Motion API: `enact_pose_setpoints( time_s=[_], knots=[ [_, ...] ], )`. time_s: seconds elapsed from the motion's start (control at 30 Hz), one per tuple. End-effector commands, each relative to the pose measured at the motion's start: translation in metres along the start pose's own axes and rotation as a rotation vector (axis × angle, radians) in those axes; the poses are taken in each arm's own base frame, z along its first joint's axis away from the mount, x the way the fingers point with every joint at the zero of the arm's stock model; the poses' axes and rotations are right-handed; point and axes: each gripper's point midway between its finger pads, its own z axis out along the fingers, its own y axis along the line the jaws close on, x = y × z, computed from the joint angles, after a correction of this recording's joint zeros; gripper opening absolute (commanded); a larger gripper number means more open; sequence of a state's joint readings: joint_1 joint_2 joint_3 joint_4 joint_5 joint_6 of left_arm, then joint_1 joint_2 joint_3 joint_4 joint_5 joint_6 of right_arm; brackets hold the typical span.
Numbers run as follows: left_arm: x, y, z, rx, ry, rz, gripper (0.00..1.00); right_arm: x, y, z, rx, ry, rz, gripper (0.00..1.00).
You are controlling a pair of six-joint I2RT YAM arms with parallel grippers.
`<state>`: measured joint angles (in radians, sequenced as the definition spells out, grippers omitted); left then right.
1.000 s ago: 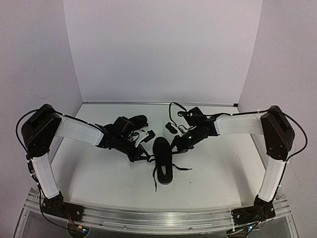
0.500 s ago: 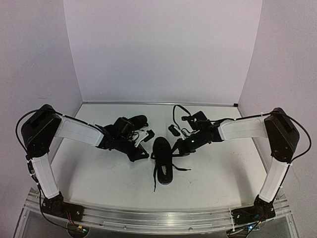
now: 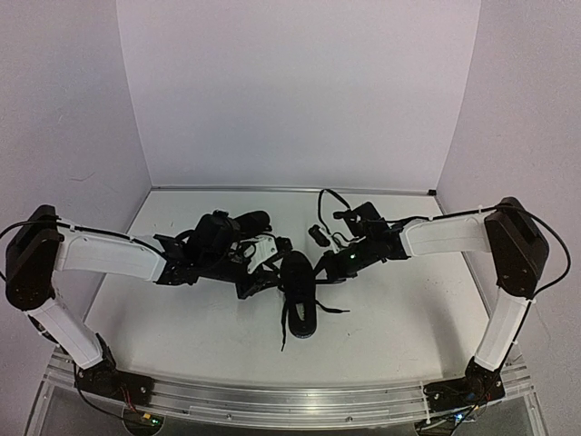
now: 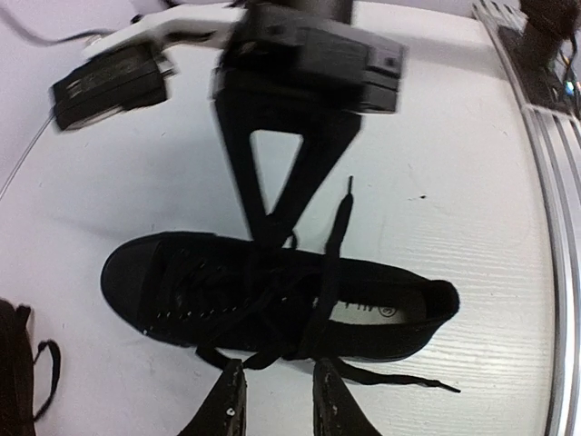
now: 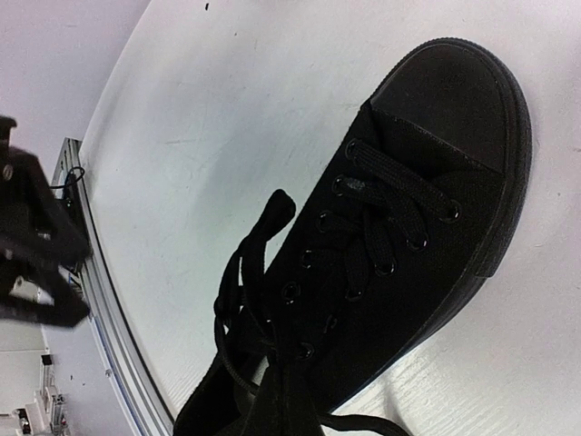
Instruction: Tie the shoes
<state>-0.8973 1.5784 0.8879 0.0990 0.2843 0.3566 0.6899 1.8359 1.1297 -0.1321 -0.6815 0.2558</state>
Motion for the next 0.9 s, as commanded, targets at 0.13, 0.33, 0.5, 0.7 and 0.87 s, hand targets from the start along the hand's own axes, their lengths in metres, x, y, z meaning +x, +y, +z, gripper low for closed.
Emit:
enact_pose_setpoints(
  time_s=[0.13, 0.33, 0.5, 0.7, 0.87],
  knots=[
    [-0.012, -0.021, 0.023, 0.070, 0.067, 0.290, 0.21, -0.017, 0.009, -0.007, -0.039, -0.047, 0.003, 0.00],
    [0.005, -0.020, 0.041, 0.087, 0.181, 0.361, 0.19, -0.017, 0.006, -0.006, -0.041, -0.046, 0.016, 0.00],
    [0.017, -0.024, 0.043, 0.116, 0.217, 0.376, 0.18, -0.017, 0.005, -0.005, -0.044, -0.044, 0.018, 0.00],
    [0.025, -0.028, 0.043, 0.131, 0.227, 0.370, 0.19, -0.016, 0.005, -0.004, -0.048, -0.039, 0.018, 0.00],
    [0.027, -0.026, 0.048, 0.123, 0.230, 0.370, 0.21, -0.016, 0.004, -0.002, -0.053, -0.036, 0.020, 0.00]
  ],
)
